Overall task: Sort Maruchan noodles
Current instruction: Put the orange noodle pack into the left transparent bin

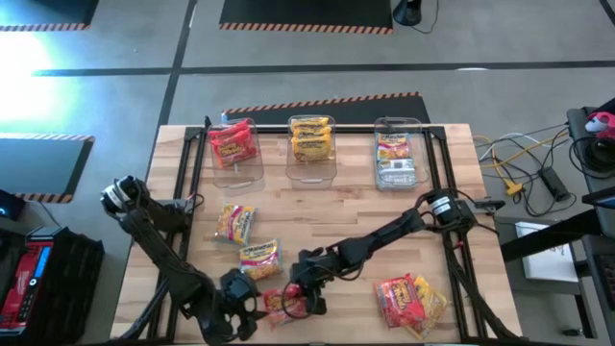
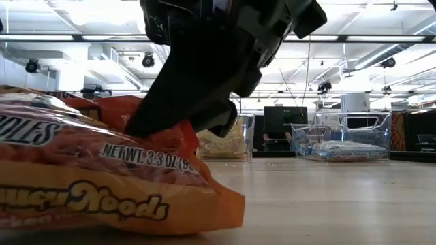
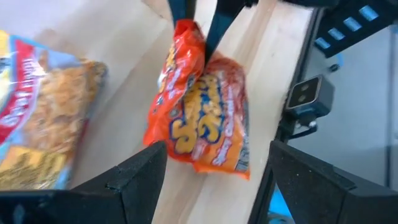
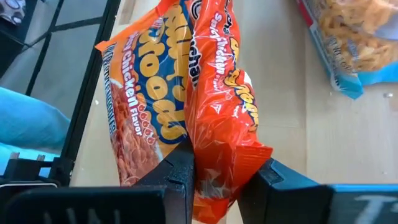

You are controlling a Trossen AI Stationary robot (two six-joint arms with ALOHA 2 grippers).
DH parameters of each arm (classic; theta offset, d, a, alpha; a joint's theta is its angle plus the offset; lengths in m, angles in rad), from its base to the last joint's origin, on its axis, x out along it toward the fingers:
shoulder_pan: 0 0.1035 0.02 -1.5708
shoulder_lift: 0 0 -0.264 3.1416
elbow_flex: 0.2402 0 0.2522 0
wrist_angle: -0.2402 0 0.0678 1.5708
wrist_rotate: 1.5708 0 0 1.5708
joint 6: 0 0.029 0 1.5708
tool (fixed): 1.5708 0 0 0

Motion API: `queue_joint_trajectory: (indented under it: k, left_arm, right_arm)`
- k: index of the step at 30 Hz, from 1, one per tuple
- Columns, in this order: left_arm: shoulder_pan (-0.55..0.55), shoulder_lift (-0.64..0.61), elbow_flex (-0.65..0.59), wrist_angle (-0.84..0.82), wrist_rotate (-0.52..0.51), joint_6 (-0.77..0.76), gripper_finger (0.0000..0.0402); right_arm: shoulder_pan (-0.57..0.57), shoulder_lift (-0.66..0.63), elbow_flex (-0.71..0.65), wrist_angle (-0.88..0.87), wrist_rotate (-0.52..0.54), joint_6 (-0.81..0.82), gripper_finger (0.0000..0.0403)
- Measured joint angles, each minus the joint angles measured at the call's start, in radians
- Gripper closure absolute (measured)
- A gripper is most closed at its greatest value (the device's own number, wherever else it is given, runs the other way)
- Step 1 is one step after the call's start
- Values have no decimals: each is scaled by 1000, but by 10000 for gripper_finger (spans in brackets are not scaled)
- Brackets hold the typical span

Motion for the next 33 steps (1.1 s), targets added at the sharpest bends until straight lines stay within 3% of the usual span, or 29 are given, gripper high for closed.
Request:
queue_joint_trajectory:
  k: [9, 33]
  left_arm:
    - [-7, 1, 15, -30, -117, -23, 135]
    - [11, 12, 13, -18, -118, 40, 135]
  right_arm:
    - [5, 2, 53, -9, 4, -76, 331]
    - [6, 0, 391, -299, 90, -384, 332]
